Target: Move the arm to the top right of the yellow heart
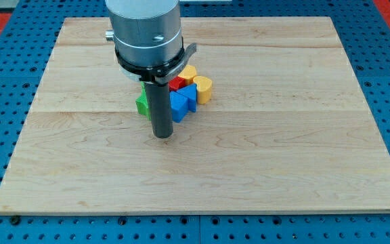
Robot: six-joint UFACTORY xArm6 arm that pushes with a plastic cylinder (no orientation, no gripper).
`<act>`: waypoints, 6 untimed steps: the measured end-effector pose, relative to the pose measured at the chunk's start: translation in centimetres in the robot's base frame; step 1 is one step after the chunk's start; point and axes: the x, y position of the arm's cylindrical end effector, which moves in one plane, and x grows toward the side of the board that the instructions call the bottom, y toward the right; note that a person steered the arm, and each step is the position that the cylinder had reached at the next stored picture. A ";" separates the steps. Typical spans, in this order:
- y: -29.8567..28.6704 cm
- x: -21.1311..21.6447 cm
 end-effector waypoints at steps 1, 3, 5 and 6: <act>0.0 0.0; 0.1 0.0; 11.6 -0.8; 14.4 -9.1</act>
